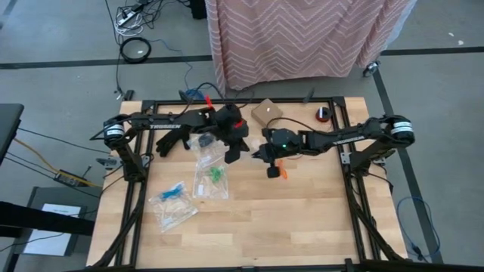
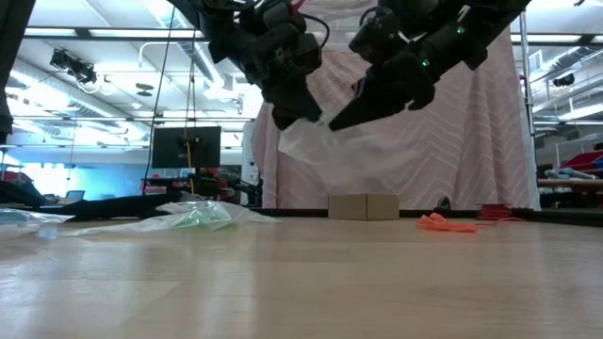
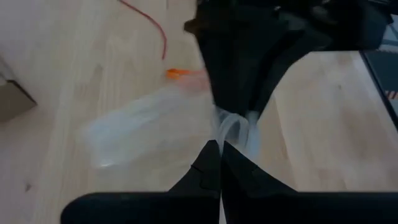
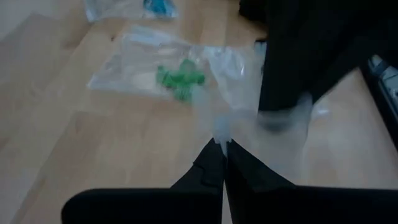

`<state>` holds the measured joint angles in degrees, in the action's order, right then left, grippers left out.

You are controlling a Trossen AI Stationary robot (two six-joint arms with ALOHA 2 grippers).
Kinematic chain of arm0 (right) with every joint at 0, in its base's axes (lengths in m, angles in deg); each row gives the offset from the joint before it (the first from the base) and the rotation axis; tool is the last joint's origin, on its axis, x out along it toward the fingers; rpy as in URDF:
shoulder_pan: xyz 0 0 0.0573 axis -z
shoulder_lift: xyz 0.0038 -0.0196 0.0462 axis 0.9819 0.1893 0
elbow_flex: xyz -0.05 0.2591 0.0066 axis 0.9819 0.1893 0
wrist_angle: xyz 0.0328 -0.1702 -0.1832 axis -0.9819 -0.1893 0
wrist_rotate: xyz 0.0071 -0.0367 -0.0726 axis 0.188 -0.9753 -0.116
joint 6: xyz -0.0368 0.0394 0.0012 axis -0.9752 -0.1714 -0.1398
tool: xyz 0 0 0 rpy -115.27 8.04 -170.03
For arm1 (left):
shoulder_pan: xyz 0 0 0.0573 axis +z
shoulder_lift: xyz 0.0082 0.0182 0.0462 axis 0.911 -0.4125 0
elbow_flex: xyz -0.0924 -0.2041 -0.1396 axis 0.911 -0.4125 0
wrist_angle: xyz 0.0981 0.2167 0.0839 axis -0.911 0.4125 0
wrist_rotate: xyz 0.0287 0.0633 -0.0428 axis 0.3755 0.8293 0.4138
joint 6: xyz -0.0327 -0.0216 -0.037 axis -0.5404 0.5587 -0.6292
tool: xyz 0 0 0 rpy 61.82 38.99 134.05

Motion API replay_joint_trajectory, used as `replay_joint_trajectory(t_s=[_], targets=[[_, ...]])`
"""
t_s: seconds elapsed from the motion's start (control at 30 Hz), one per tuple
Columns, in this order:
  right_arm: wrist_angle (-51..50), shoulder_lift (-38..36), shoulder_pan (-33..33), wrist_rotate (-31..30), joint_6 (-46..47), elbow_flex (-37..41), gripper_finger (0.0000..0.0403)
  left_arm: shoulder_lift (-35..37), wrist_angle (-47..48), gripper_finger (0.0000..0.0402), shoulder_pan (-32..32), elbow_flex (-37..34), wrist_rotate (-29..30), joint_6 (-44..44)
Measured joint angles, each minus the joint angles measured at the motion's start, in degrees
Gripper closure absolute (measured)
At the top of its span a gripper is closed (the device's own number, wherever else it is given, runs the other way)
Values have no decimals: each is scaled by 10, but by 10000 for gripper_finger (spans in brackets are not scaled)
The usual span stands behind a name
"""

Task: Sort rubber bands
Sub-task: Open the transparent zip bag

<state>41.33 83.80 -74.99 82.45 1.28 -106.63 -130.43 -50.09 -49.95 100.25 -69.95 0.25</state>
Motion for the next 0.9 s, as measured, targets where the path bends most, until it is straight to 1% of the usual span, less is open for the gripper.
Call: replay_joint_trajectory(t_s=[0.17,0.33,0.53,0.8,0.9], targets=[[44,23,-5,-24,-2,-4,403,0,-21,400,-8,0,1,-6],[42,29,-5,-62,11,-8,403,0,-41,400,-12,0,16,-17],[53,34,-4,-79,12,-9,403,0,-68,400,-13,0,24,-49],[55,35,-3,-98,12,-9,403,-2,-80,400,-13,0,32,-93],[57,35,-2,-118,12,-9,403,-2,-82,400,-13,0,49,-110]])
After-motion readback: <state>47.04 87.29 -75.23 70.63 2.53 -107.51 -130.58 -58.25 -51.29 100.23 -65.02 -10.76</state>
